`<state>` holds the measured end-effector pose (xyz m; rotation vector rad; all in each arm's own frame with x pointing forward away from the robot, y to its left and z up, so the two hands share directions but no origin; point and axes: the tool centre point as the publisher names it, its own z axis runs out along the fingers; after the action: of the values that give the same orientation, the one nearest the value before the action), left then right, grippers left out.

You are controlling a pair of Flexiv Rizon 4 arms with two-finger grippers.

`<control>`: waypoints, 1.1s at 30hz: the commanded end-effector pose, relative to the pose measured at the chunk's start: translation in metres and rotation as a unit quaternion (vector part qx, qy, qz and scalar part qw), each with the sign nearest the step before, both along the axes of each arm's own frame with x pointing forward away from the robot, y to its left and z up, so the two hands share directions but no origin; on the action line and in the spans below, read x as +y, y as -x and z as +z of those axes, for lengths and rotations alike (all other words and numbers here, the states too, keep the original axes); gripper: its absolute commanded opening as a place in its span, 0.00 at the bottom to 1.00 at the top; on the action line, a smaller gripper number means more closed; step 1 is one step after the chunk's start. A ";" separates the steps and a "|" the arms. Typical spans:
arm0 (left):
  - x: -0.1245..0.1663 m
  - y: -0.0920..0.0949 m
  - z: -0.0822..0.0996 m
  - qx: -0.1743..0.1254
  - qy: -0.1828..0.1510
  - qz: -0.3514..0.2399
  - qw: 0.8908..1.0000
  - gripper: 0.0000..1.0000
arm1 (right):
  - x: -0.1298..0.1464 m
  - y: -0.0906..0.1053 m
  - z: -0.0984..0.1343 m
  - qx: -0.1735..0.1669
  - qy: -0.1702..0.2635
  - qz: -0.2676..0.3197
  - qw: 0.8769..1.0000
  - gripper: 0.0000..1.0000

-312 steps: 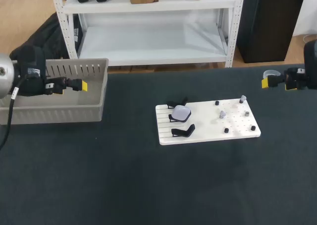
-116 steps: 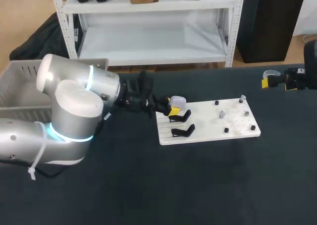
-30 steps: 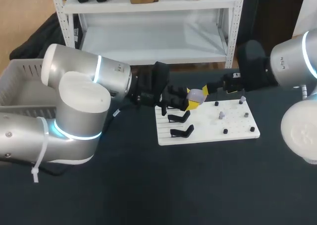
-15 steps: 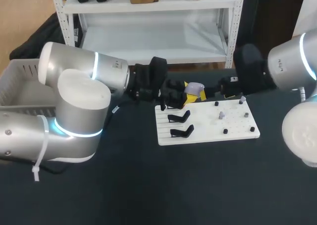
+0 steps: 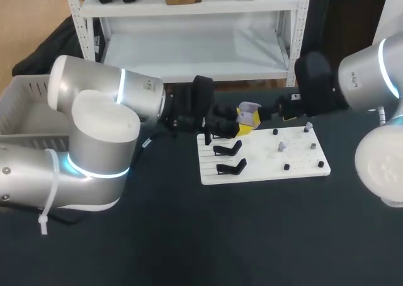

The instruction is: Pick up each earbud case from the left stands, insert the matching earbuds, close the lid, and place the case in the box.

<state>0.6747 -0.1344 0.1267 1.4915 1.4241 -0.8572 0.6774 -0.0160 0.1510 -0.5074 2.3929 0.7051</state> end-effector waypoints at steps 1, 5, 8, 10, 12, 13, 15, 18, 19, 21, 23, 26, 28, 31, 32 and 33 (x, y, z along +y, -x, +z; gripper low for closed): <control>0.001 -0.002 -0.008 0.010 -0.001 0.003 1.000 0.00 | -0.001 -0.002 0.003 -0.005 0.008 0.002 1.000 1.00; 0.008 -0.005 -0.012 0.035 0.030 0.000 0.999 0.00 | -0.018 -0.003 0.004 -0.011 0.034 -0.016 0.999 1.00; 0.013 -0.008 -0.011 0.049 0.050 -0.001 0.998 0.00 | -0.034 -0.006 0.003 -0.017 0.070 -0.025 0.997 1.00; 0.017 -0.009 -0.009 0.059 0.066 -0.007 0.996 0.00 | -0.045 -0.009 0.000 -0.018 0.089 -0.021 0.996 1.00; 0.020 -0.011 -0.007 0.071 0.093 -0.024 0.993 0.00 | -0.054 -0.013 -0.004 -0.019 0.122 -0.022 0.992 1.00; 0.021 -0.012 -0.006 0.071 0.095 -0.024 0.993 0.00 | -0.058 -0.014 -0.007 -0.023 0.140 -0.021 0.990 1.00; 0.022 -0.013 -0.005 0.070 0.093 -0.020 0.993 0.00 | -0.067 -0.019 -0.013 -0.021 0.154 -0.016 0.988 1.00; 0.024 -0.015 -0.001 0.077 0.111 -0.027 0.991 0.00 | -0.078 -0.024 -0.023 -0.014 0.217 -0.012 0.976 1.00; 0.024 -0.016 0.000 0.077 0.116 -0.027 0.990 0.00 | -0.081 -0.025 -0.024 -0.014 0.227 -0.011 0.974 1.00; 0.025 -0.018 0.003 0.085 0.116 -0.015 0.989 0.00 | -0.088 -0.028 -0.029 -0.002 0.250 -0.010 0.968 1.00; 0.027 -0.019 0.005 0.092 0.124 -0.008 0.988 0.00 | -0.094 -0.030 -0.031 0.006 0.253 -0.009 0.967 1.00; 0.029 -0.020 0.008 0.082 0.120 -0.005 0.989 0.00 | -0.103 -0.033 -0.039 0.019 0.279 -0.004 0.960 1.00; 0.030 -0.022 0.008 0.080 0.123 -0.004 0.989 0.00 | -0.107 -0.035 -0.045 0.026 0.288 -0.004 0.957 1.00; 0.032 -0.024 0.008 0.078 0.124 -0.001 0.989 0.00 | -0.112 -0.038 -0.052 0.035 0.303 -0.003 0.952 1.00; 0.032 -0.026 0.008 0.077 0.122 0.006 0.989 0.00 | -0.113 -0.039 -0.056 0.038 0.307 -0.003 0.951 1.00; 0.033 -0.027 0.009 0.076 0.123 0.010 0.989 0.00 | -0.115 -0.040 -0.058 0.041 0.306 -0.002 0.951 1.00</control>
<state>0.7043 -0.1011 0.1349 1.2618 1.3813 -1.1256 0.7098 -0.1344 0.0991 -0.7355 2.6673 -0.0180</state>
